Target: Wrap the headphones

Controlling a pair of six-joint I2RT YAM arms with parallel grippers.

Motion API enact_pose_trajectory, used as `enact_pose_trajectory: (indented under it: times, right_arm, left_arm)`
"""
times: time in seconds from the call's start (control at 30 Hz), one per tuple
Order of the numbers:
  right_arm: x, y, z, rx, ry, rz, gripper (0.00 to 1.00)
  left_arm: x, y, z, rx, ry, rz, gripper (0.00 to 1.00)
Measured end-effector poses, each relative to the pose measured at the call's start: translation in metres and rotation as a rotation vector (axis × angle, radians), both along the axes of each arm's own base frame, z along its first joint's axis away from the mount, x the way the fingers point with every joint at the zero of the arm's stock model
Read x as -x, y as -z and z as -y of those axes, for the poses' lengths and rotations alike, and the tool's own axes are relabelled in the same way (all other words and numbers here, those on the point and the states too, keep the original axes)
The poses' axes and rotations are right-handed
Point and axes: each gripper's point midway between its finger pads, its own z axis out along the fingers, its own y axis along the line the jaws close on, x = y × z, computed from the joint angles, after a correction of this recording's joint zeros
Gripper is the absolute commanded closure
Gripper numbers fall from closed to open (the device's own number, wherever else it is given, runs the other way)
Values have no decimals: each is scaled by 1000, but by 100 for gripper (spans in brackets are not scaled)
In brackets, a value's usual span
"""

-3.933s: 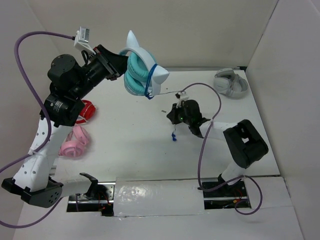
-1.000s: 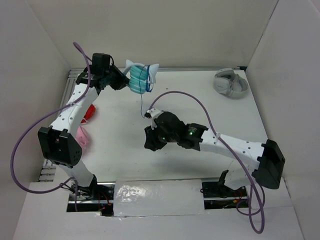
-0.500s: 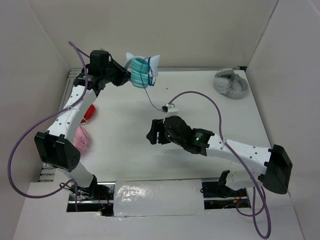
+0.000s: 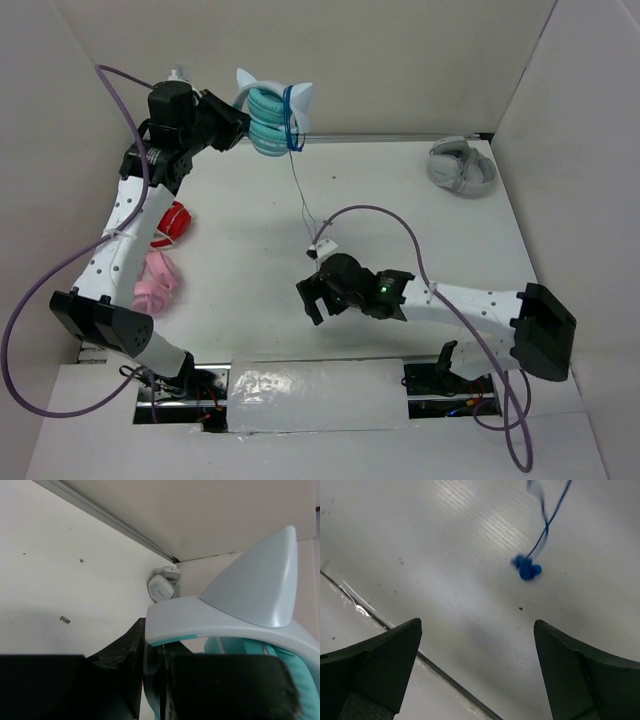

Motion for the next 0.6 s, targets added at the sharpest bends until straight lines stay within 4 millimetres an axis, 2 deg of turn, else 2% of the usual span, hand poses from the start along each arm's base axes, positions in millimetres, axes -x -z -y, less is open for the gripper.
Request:
enact_pose_trajectory:
  times: [0.1, 0.27, 0.5, 0.53, 0.57, 0.6]
  right_arm:
    - [9, -11, 10, -19, -32, 70, 0]
    - [7, -37, 18, -131, -42, 188, 0]
    - [7, -34, 30, -277, -95, 383, 0]
    - [4, -36, 31, -298, -100, 423, 0]
    - [1, -47, 27, -331, -114, 471, 0]
    - [-5, -46, 30, -331, -100, 486, 0]
  left_arm:
    - [2, -5, -1, 1, 0, 15, 100]
    - [6, -9, -1, -10, 19, 33, 100]
    - [15, -25, 4, -11, 69, 91, 100]
    - [17, -28, 5, -10, 77, 98, 100]
    - [18, -29, 5, -10, 84, 104, 100]
    - [20, -31, 6, -9, 91, 110, 100]
